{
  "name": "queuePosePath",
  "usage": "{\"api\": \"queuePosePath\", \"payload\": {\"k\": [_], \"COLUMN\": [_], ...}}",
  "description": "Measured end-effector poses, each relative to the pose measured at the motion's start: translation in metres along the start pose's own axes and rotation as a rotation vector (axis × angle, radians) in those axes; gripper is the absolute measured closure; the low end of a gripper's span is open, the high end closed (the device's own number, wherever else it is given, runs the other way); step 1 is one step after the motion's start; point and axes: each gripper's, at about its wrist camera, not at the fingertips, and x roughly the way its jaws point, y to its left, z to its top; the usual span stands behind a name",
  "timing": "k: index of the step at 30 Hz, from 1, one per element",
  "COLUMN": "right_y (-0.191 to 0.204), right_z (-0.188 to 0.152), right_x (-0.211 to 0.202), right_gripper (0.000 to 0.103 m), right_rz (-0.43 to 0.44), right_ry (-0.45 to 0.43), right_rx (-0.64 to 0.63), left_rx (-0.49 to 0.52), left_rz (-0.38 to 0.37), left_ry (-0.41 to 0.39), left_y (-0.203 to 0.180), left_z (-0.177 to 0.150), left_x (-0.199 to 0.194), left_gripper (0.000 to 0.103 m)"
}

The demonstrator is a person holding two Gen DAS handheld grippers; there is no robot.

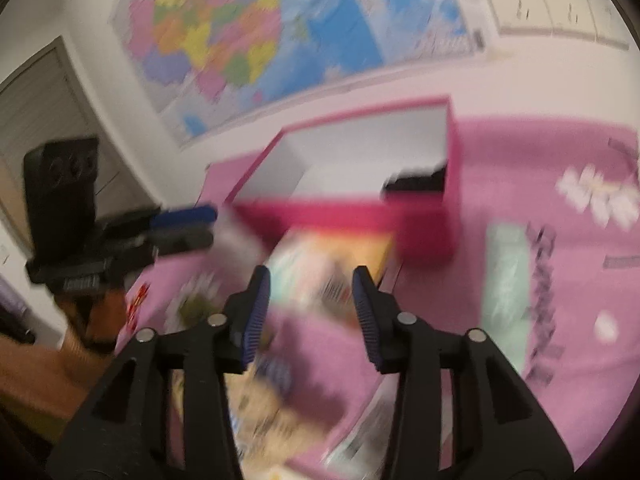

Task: Organize soft objects
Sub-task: 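Grasp the beige teddy bear with the right tool, then lift the teddy bear into the pink box and release it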

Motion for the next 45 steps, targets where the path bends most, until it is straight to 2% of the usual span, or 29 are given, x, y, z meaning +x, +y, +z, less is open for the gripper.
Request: {"api": "queuePosePath", "payload": {"k": [6, 9, 14, 17, 23, 25, 26, 29, 34, 36, 37, 38, 41, 43, 44, 45], "right_y": [-0.009, -0.007, -0.001, 0.001, 0.005, 0.002, 0.0, -0.002, -0.001, 0.001, 0.001, 0.002, -0.001, -0.01, -0.013, -0.014], "right_z": [-0.051, -0.068, -0.083, -0.092, -0.095, -0.095, -0.095, -0.094, -0.089, -0.085, -0.083, -0.081, -0.079, -0.08, -0.08, -0.081], "right_x": [0.002, 0.002, 0.007, 0.012, 0.024, 0.025, 0.026, 0.026, 0.018, 0.015, 0.014, 0.015, 0.02, 0.02, 0.019, 0.017], "right_gripper": [0.05, 0.044, 0.042, 0.041, 0.041, 0.056, 0.068, 0.07, 0.078, 0.083, 0.093, 0.095, 0.094, 0.086, 0.072, 0.054], "right_rz": [0.029, 0.031, 0.035, 0.048, 0.039, 0.044, 0.04, 0.042, 0.036, 0.047, 0.05, 0.057, 0.025, 0.032, 0.029, 0.023], "right_ry": [0.087, 0.113, 0.153, 0.163, 0.131, 0.112, 0.108, 0.099, 0.059, 0.04, 0.036, 0.041, 0.062, 0.07, 0.069, 0.067], "right_rx": [0.129, 0.154, 0.172, 0.187, 0.19, 0.199, 0.206, 0.208, 0.187, 0.179, 0.172, 0.166, 0.172, 0.208, 0.221, 0.229], "left_rx": [0.005, 0.032, 0.073, 0.109, 0.149, 0.163, 0.168, 0.177, 0.155, 0.14, 0.138, 0.137, 0.101, 0.086, 0.09, 0.095], "left_rz": [-0.053, -0.075, -0.111, -0.108, -0.105, -0.093, -0.09, -0.072, -0.059, -0.075, -0.071, -0.06, -0.077, -0.101, -0.101, -0.102], "left_ry": [0.075, 0.104, 0.157, 0.18, 0.21, 0.225, 0.227, 0.221, 0.204, 0.199, 0.197, 0.201, 0.222, 0.223, 0.222, 0.226], "left_y": [-0.003, -0.009, -0.02, -0.027, -0.035, -0.038, -0.039, -0.042, -0.039, -0.038, -0.039, -0.037, -0.032, -0.03, -0.03, -0.03], "left_z": [-0.035, -0.045, -0.055, -0.059, -0.06, -0.06, -0.06, -0.061, -0.061, -0.06, -0.06, -0.061, -0.063, -0.063, -0.063, -0.064], "left_x": [0.004, 0.007, 0.015, 0.02, 0.026, 0.03, 0.03, 0.03, 0.025, 0.024, 0.024, 0.026, 0.029, 0.025, 0.024, 0.023], "left_gripper": [0.061, 0.061, 0.061, 0.055, 0.053, 0.053, 0.053, 0.061, 0.085, 0.088, 0.088, 0.088, 0.087, 0.082, 0.079, 0.071]}}
